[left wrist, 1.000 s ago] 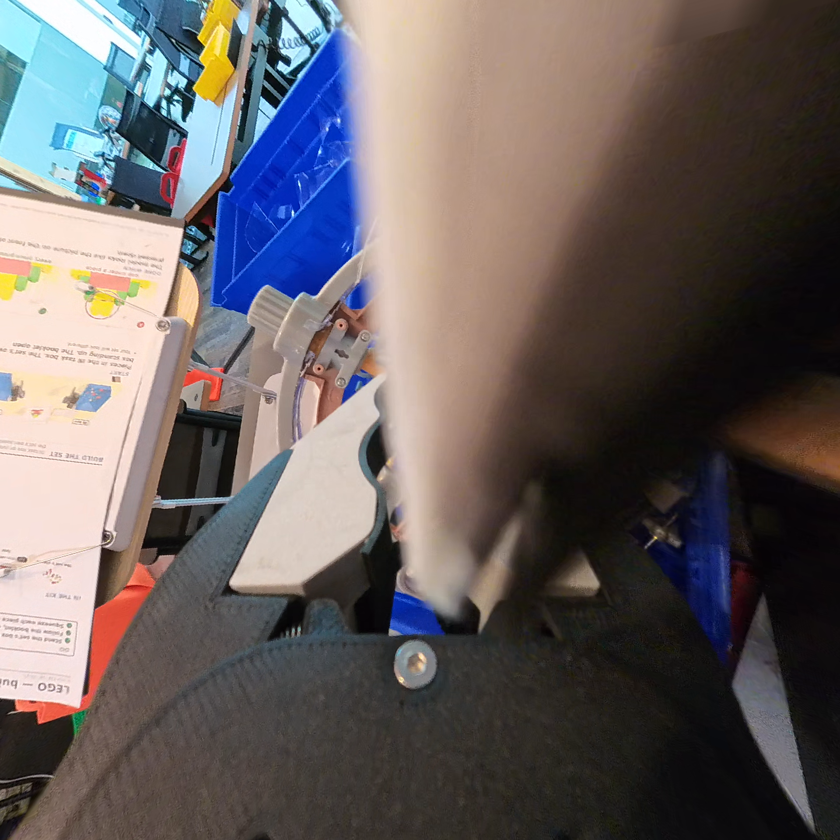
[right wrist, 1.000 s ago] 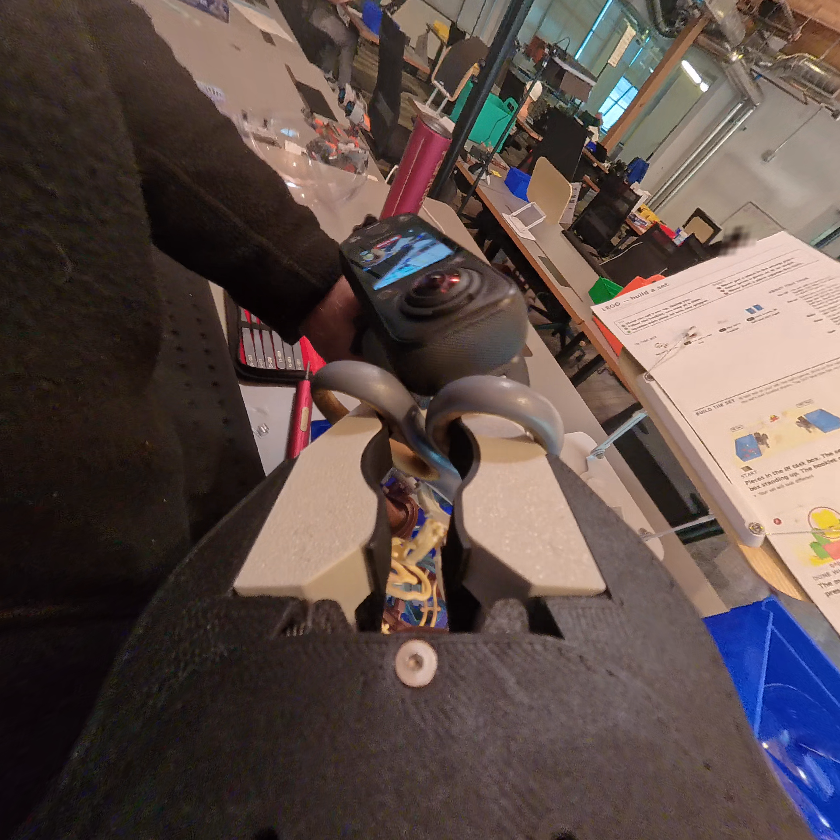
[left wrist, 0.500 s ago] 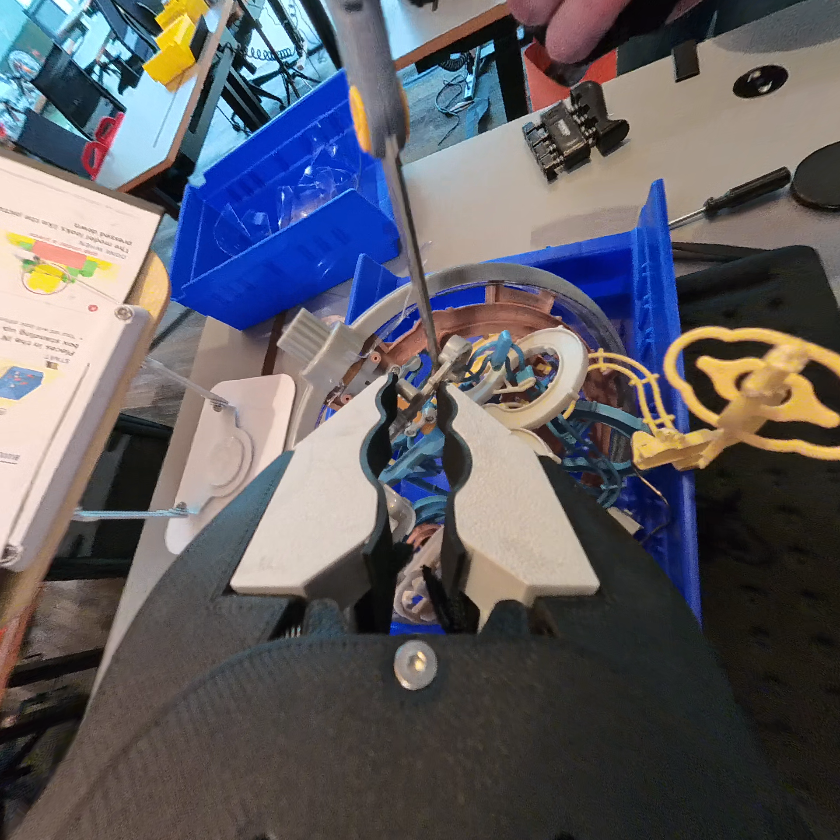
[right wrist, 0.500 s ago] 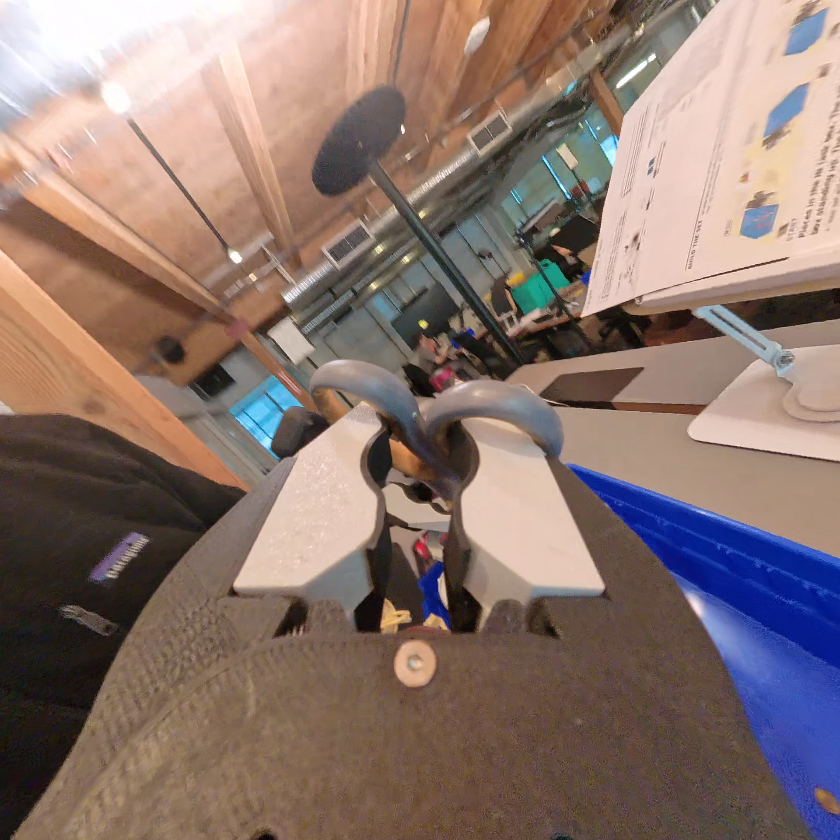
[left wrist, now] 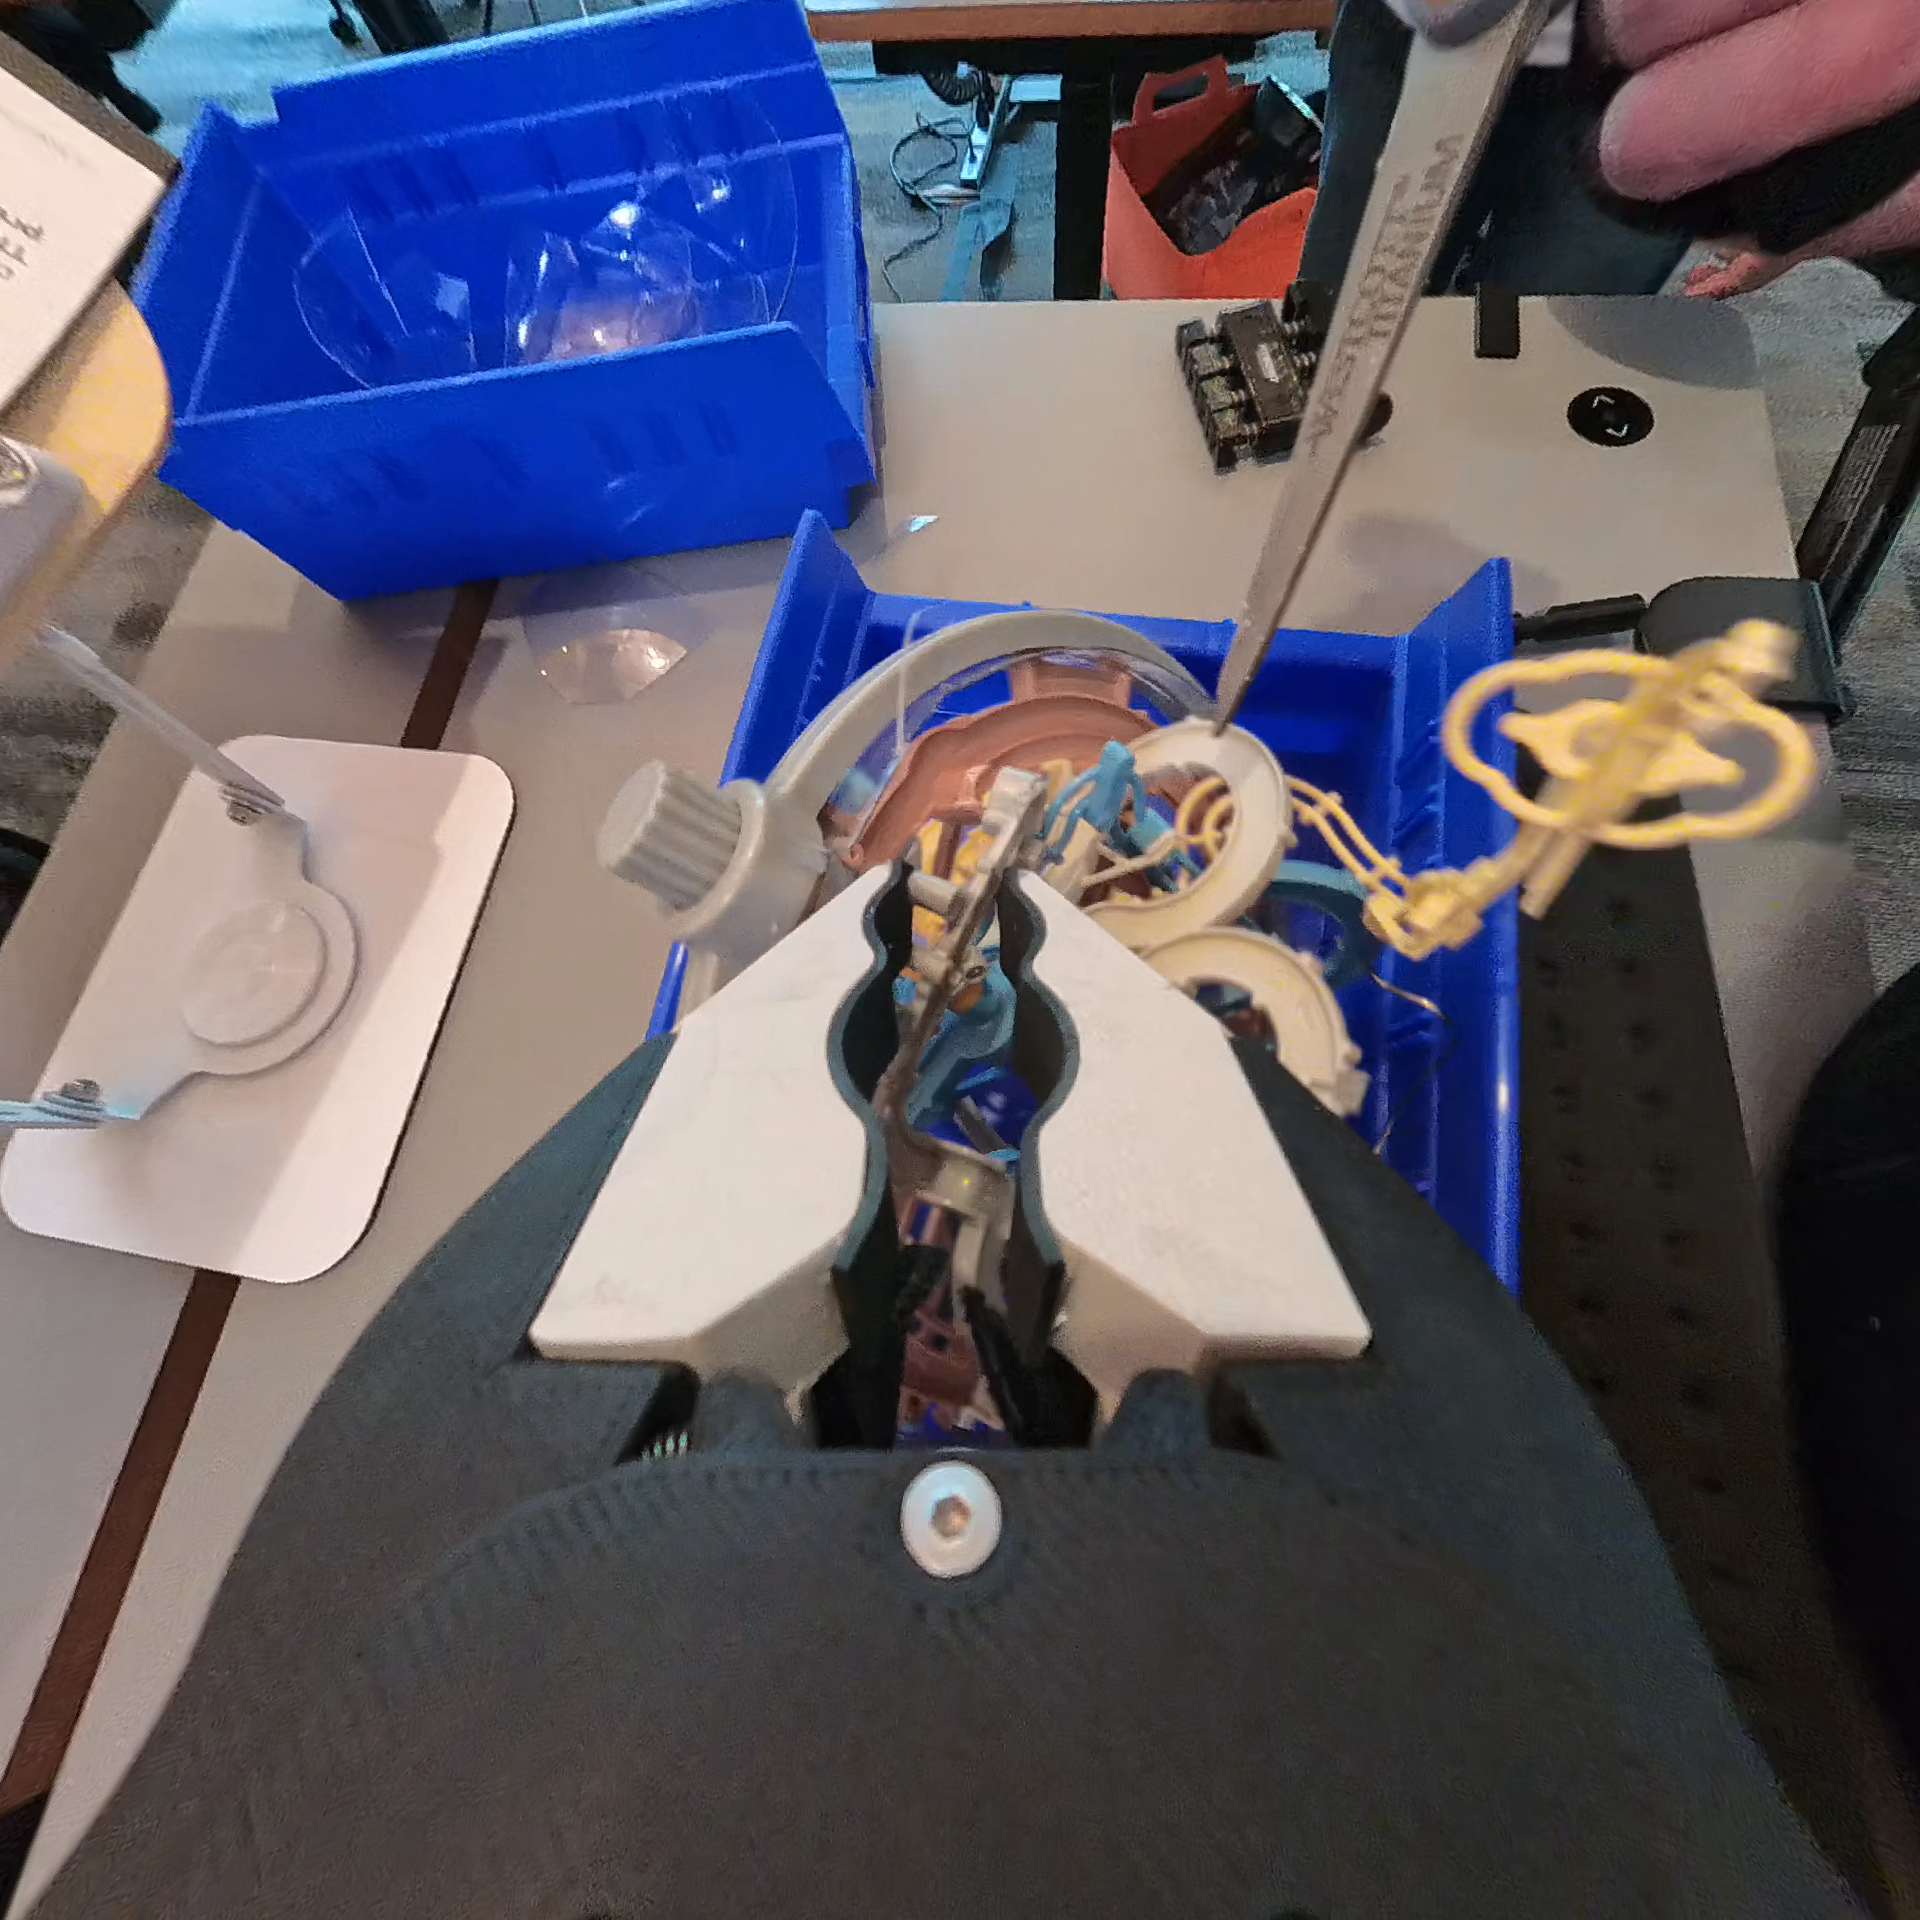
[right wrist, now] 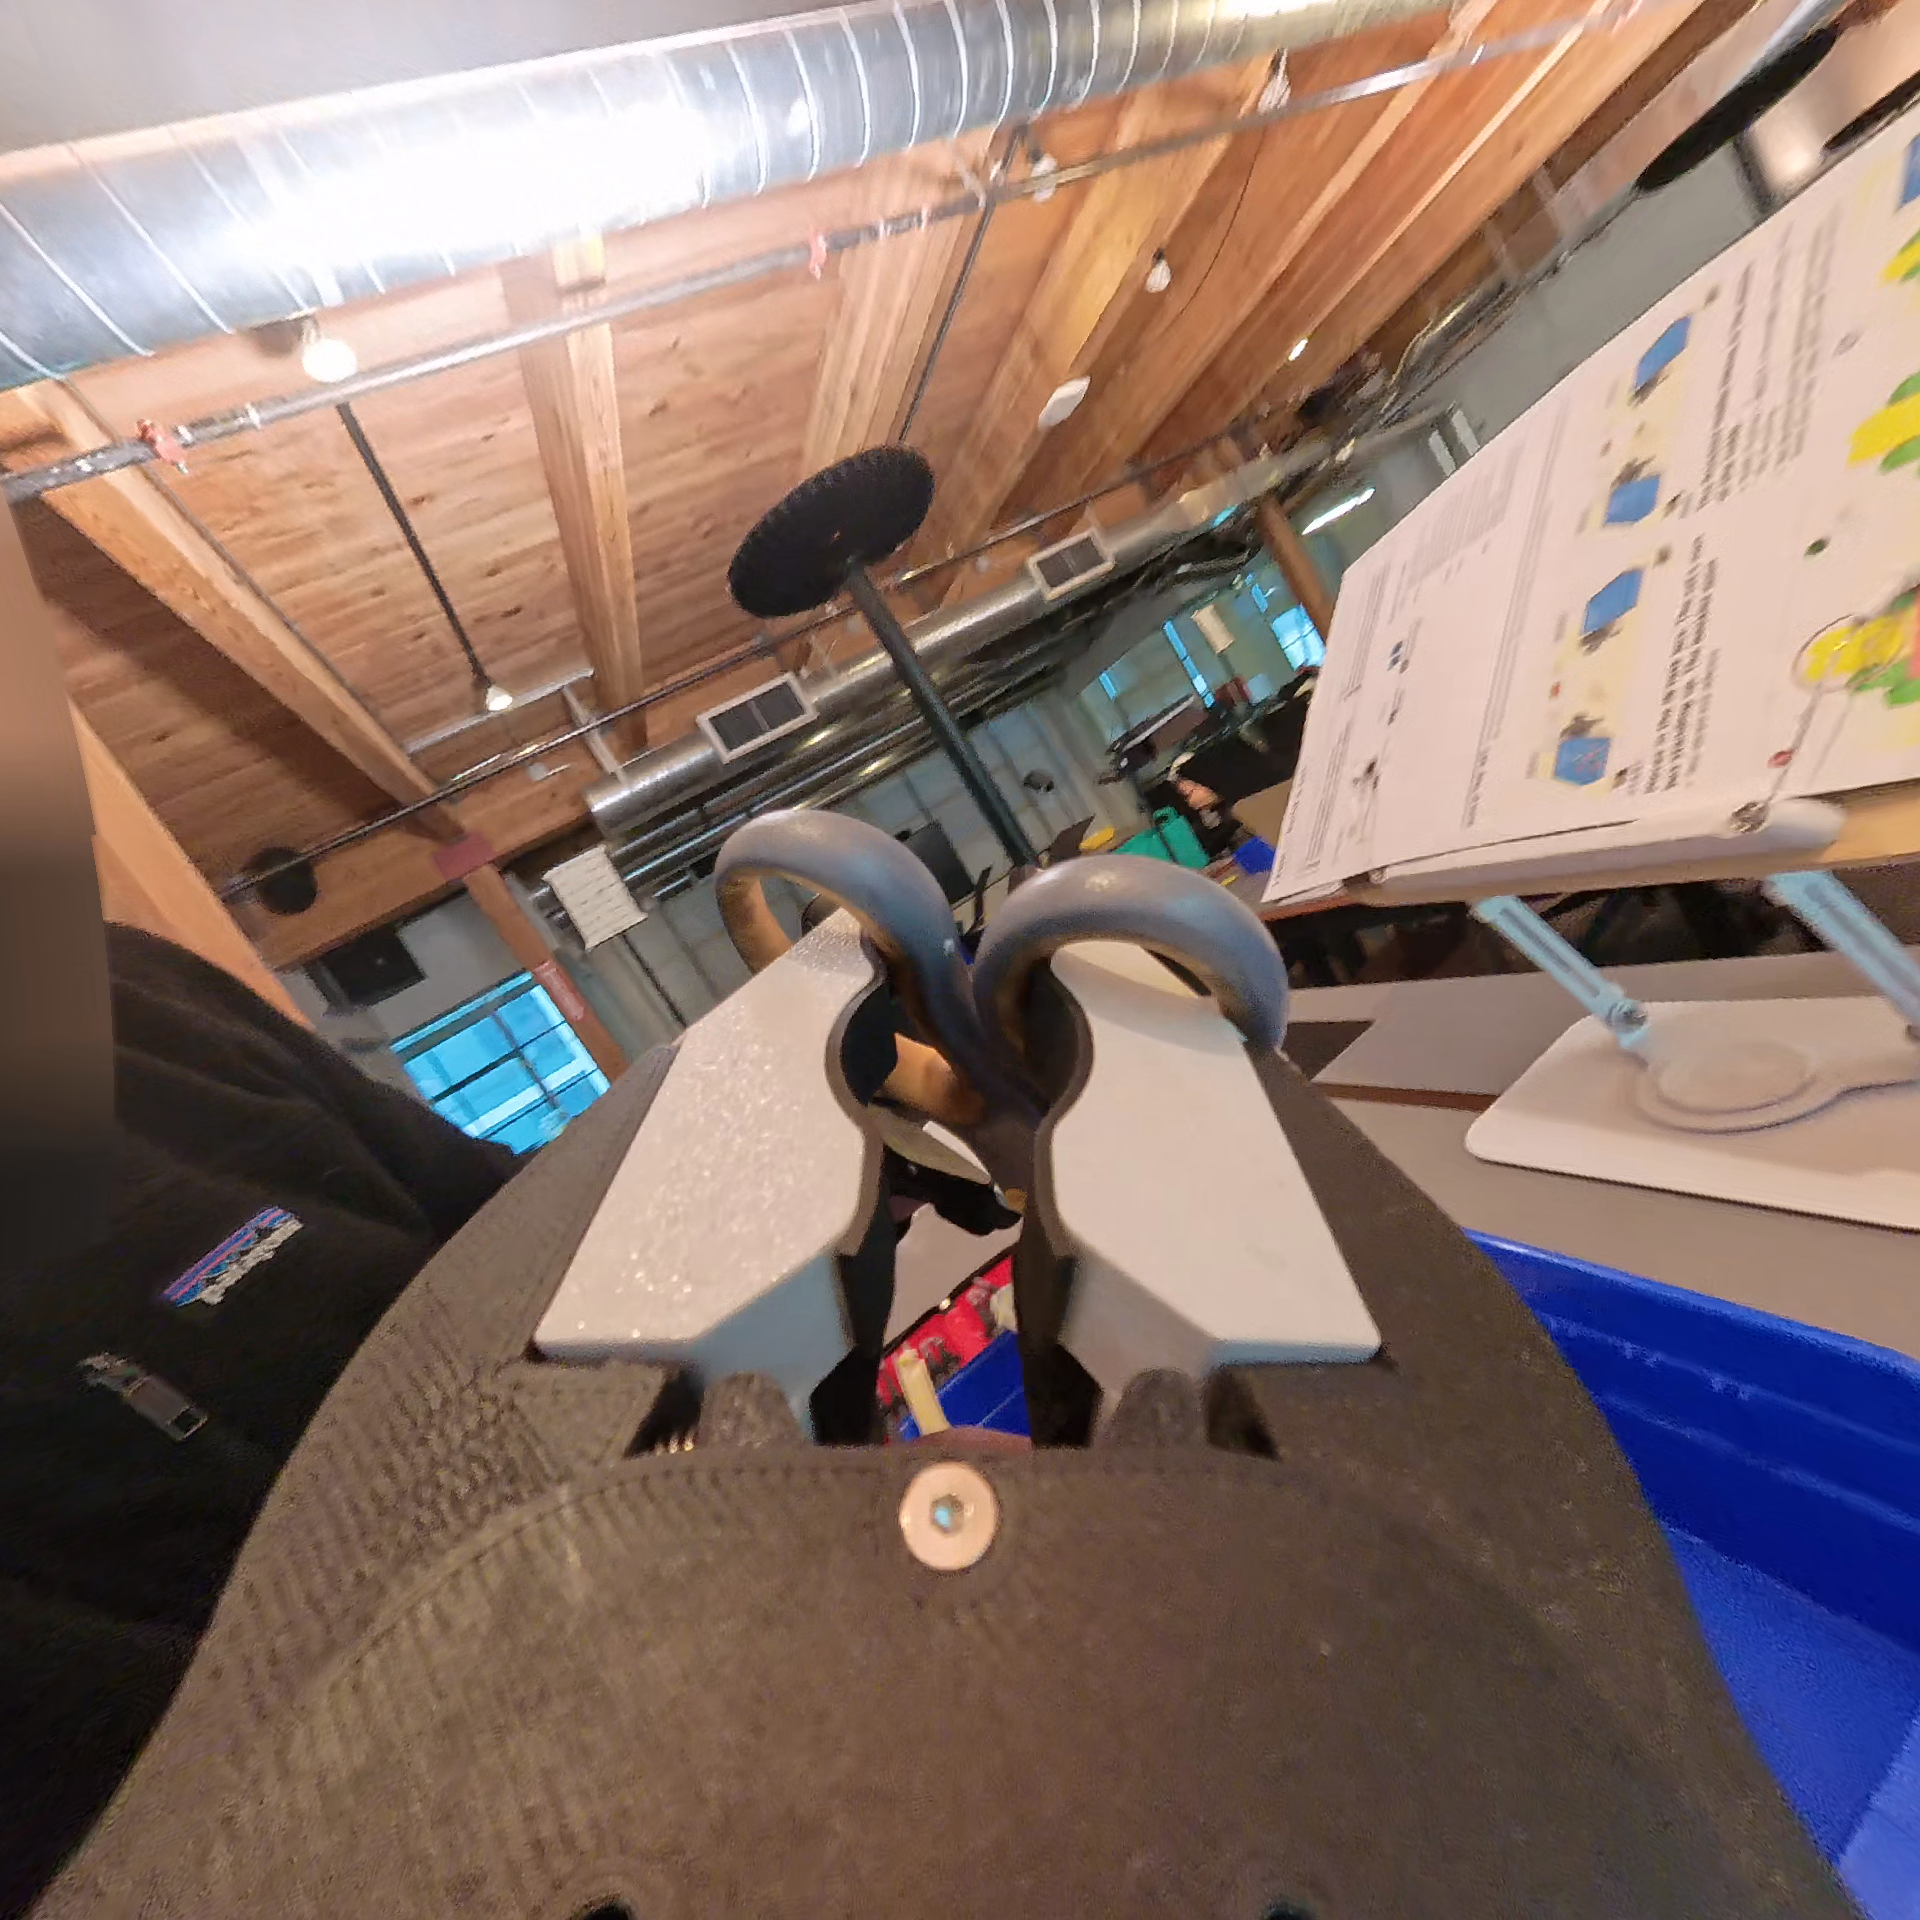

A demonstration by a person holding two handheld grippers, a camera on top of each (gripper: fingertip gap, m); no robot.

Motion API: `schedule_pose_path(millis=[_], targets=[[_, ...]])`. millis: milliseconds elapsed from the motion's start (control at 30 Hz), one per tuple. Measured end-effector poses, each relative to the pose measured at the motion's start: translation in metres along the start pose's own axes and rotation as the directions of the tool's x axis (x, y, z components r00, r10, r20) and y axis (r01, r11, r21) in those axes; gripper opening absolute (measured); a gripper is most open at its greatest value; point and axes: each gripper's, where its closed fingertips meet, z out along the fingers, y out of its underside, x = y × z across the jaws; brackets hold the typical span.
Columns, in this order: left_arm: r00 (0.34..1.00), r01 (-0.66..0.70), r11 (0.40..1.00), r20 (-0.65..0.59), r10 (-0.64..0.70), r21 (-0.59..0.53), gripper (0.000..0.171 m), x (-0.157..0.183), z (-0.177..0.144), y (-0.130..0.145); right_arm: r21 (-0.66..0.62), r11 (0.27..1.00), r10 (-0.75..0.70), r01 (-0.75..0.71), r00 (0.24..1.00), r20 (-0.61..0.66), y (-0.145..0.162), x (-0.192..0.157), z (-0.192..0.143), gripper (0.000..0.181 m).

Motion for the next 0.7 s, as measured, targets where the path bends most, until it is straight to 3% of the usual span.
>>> schedule_pose_path(millis=[100, 233, 533, 700], targets=[[0.995, 0.096, 0.995, -0.012, -0.097, -0.019, 0.014, -0.007, 0.006, 0.000, 0.022, 0.998, -0.062, 0.063, 0.996, -0.072, 0.001, 0.011, -0.005, 0.017], [0.978, 0.199, 0.980, -0.059, -0.200, -0.024, 0.013, -0.007, 0.012, 0.005, 0.087, 0.995, -0.044, 0.049, 0.997, -0.059, 0.001, 0.015, -0.011, 0.017], [0.968, 0.229, 0.973, -0.097, -0.231, -0.024, 0.012, -0.009, 0.009, 0.007, 0.101, 0.990, -0.093, 0.099, 0.994, -0.056, 0.014, 0.017, -0.002, 0.017], [0.977, 0.153, 0.988, -0.145, -0.157, -0.035, 0.011, -0.004, 0.011, 0.003, 0.061, 0.988, -0.136, 0.140, 0.988, -0.069, 0.028, 0.025, 0.009, 0.017]])
